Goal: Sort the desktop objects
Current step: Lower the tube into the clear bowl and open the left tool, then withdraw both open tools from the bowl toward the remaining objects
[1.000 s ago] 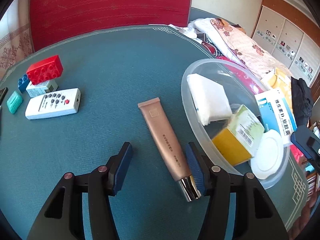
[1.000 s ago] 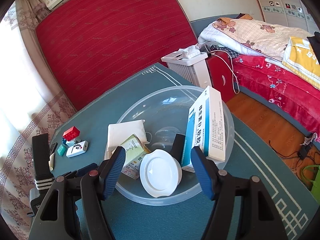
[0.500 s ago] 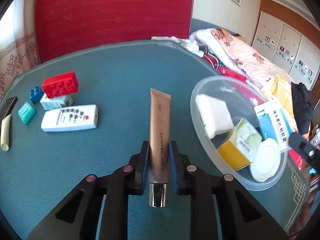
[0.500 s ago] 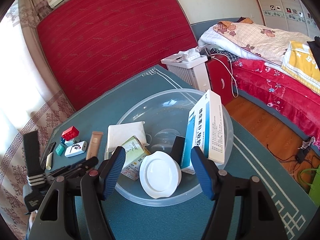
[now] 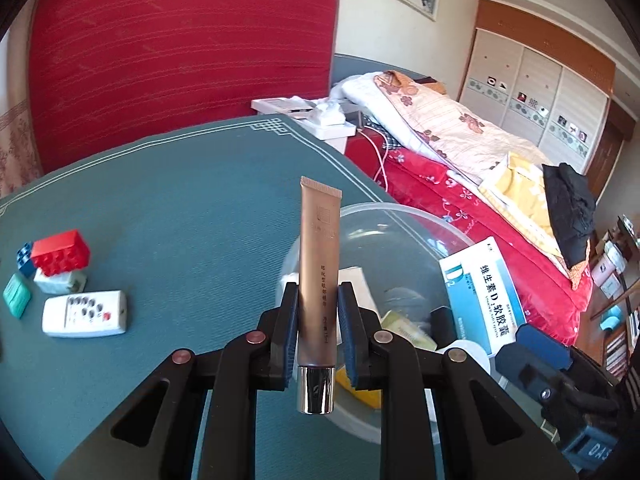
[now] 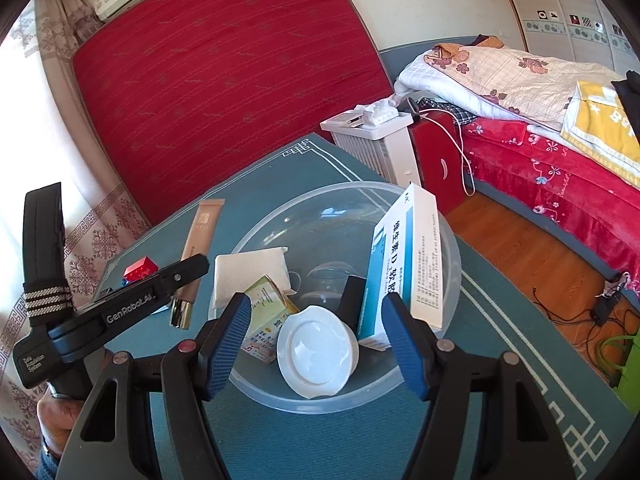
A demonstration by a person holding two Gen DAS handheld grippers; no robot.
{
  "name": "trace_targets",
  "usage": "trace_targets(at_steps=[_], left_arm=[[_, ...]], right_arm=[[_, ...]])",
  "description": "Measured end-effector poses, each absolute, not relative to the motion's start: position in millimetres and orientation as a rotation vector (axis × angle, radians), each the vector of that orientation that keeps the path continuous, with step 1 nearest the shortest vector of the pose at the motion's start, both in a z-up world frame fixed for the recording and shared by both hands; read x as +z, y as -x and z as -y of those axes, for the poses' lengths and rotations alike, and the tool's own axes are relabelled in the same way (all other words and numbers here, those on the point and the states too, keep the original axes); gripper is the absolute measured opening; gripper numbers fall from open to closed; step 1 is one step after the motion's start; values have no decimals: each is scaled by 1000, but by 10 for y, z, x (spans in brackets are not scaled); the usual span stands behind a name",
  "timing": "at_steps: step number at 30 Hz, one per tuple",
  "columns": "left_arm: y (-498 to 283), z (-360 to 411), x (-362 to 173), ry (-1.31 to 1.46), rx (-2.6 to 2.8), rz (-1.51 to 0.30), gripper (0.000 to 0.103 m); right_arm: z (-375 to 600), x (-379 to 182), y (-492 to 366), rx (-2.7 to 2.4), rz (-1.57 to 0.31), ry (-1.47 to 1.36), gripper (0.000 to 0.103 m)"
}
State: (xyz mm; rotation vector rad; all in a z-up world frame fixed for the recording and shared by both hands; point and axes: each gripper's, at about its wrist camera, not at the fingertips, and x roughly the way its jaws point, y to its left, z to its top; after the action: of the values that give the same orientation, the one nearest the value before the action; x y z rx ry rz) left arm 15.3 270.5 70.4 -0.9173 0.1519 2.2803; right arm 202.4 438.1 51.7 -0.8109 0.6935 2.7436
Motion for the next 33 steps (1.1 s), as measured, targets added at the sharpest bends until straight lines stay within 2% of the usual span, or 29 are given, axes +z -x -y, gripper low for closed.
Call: trace_targets(at_steps=[9, 11, 13, 15, 33], left_arm=[[-41, -2905, 562, 973, 2217, -156, 23], [-49, -2895, 560, 978, 2200, -144, 30], [-51, -2875, 569, 977, 2184, -115, 48], [-67, -2834, 594, 959, 2203, -104, 59], [-35, -2333, 498, 1041, 2334, -57, 60]], right_arm=[[-4399, 496, -2023, 2741, -695, 813, 72], [-4392, 488, -2014, 2741, -696, 818, 72], [-4393, 477, -2021, 2739, -696, 822, 72], [-4390, 468, -2026, 2738, -697, 828, 72], [-4208, 526, -1990, 2767, -645, 846, 72]])
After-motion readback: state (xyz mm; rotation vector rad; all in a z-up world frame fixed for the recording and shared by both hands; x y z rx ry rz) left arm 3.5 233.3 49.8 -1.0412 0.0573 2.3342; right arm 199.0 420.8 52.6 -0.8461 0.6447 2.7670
